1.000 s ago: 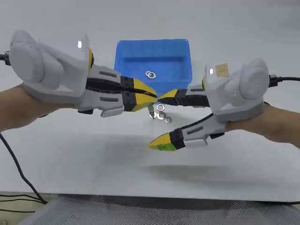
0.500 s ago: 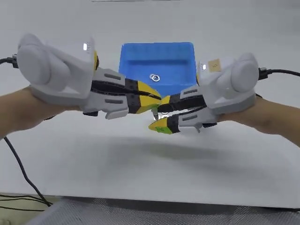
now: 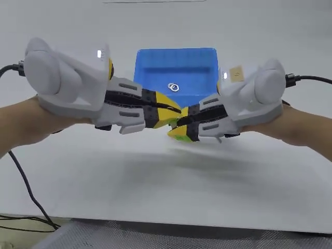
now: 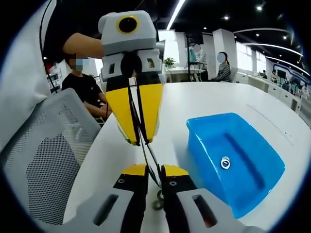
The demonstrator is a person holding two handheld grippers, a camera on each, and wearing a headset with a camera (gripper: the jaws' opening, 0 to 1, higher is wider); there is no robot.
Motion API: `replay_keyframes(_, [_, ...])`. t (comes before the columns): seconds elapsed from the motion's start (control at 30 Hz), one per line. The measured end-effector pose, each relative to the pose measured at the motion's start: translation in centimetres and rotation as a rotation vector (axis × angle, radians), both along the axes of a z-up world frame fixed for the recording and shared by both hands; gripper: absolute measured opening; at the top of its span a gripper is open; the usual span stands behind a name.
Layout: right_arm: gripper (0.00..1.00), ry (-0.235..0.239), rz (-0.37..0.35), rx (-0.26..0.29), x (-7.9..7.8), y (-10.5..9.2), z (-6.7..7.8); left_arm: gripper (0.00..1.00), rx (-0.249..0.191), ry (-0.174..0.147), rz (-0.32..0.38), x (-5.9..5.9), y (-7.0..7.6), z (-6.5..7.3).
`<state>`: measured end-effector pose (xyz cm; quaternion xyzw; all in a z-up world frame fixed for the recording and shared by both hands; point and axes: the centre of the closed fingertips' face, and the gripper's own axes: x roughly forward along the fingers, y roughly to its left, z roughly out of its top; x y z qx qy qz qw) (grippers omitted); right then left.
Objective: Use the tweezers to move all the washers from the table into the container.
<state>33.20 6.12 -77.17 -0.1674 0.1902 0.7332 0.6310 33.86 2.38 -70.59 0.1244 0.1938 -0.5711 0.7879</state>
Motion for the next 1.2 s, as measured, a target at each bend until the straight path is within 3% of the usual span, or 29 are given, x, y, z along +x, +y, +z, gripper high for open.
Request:
replay_keyframes(0.13, [0.10,-0.033,-0.001,0.004,0.0,0.0,0.0,0.06,-0.009,-0.004,0.044,0.3,0.1,0.0])
replay_keyframes(0.4, [0.09,-0.034,-0.040,0.000,0.6,0.0,0.1,0.09,-0.009,-0.016,0.073,1.4,-0.4,0.5])
replay_keyframes(0.5, [0.09,-0.033,-0.049,0.004,0.5,0.1,0.3,0.12,-0.040,-0.019,0.072,1.2,-0.7,1.3])
replay_keyframes(0.63, [0.09,-0.037,-0.062,0.010,0.3,0.1,0.7,0.17,-0.040,-0.016,0.068,0.5,-0.4,1.6])
replay_keyframes(0.7, [0.09,-0.031,-0.071,0.019,0.2,0.0,1.3,0.21,-0.096,-0.012,0.097,0.2,-0.4,2.6])
replay_keyframes(0.73, [0.09,-0.024,-0.076,0.030,0.1,0.1,1.6,0.23,-0.153,0.006,0.130,0.2,-0.2,3.3])
replay_keyframes(0.8, [0.09,-0.018,-0.079,0.045,0.0,0.0,2.4,0.28,-0.198,0.026,0.164,0.0,0.5,4.1])
replay_keyframes(0.9, [0.09,-0.028,-0.078,0.050,0.0,-0.2,3.4,0.32,-0.195,-0.001,0.191,-0.1,1.5,4.4])
replay_keyframes(1.2, [0.09,-0.054,-0.094,0.070,0.2,-0.7,6.8,0.59,-0.215,-0.053,0.277,-1.2,4.4,5.1])
